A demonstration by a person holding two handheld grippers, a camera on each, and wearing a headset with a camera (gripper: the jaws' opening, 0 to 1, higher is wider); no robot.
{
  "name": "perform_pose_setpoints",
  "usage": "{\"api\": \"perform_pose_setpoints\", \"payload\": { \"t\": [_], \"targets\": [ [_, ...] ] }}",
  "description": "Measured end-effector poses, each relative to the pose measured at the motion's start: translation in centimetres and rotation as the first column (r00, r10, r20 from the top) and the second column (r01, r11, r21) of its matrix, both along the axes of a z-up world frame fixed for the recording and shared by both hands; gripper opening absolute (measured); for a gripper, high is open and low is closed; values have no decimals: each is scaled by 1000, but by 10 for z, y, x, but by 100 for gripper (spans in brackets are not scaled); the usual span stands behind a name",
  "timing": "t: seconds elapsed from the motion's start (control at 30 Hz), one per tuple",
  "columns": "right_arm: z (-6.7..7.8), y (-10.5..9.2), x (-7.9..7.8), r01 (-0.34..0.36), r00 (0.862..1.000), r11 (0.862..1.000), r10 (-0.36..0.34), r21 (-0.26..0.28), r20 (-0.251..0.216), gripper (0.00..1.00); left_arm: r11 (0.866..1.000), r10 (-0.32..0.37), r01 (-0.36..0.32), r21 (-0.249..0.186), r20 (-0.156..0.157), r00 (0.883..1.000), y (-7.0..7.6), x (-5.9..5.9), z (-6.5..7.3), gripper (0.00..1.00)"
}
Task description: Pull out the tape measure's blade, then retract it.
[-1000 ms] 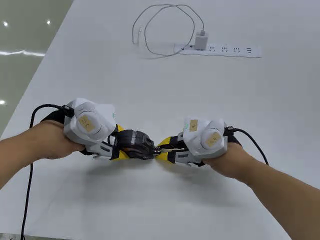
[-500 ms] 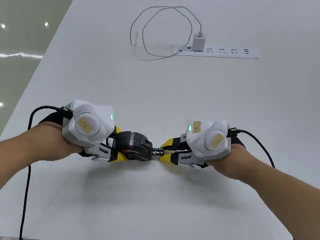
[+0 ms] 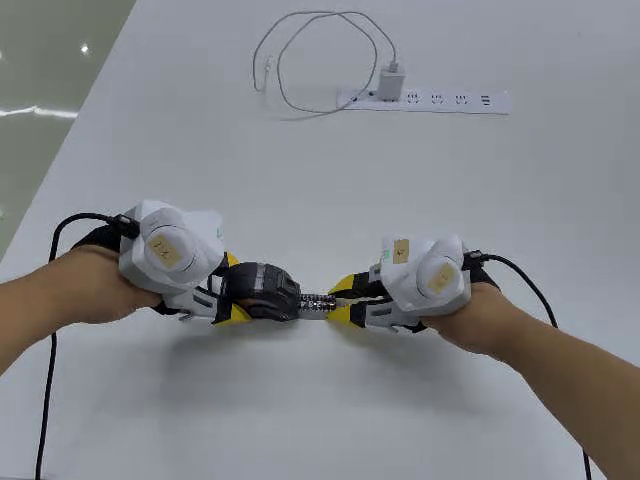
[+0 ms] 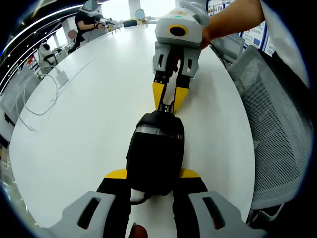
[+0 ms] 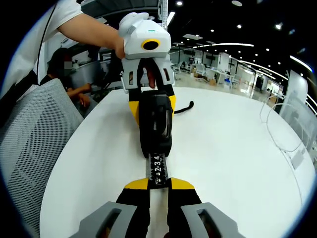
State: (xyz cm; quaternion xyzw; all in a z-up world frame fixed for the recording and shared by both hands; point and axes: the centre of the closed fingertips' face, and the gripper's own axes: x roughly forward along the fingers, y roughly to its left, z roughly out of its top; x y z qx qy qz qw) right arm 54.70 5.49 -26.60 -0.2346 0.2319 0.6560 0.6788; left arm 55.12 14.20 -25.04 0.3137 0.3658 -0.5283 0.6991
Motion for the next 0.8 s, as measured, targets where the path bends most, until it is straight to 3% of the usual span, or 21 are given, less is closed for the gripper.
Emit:
{"api": "perform_pose_setpoints", "payload": {
  "t": [0.8],
  "targets": [
    [1, -20, 2, 3, 1000, 1000, -3, -26, 5, 8, 1000, 3, -3, 4, 2, 1000, 1, 2, -1, 27]
  ]
}}
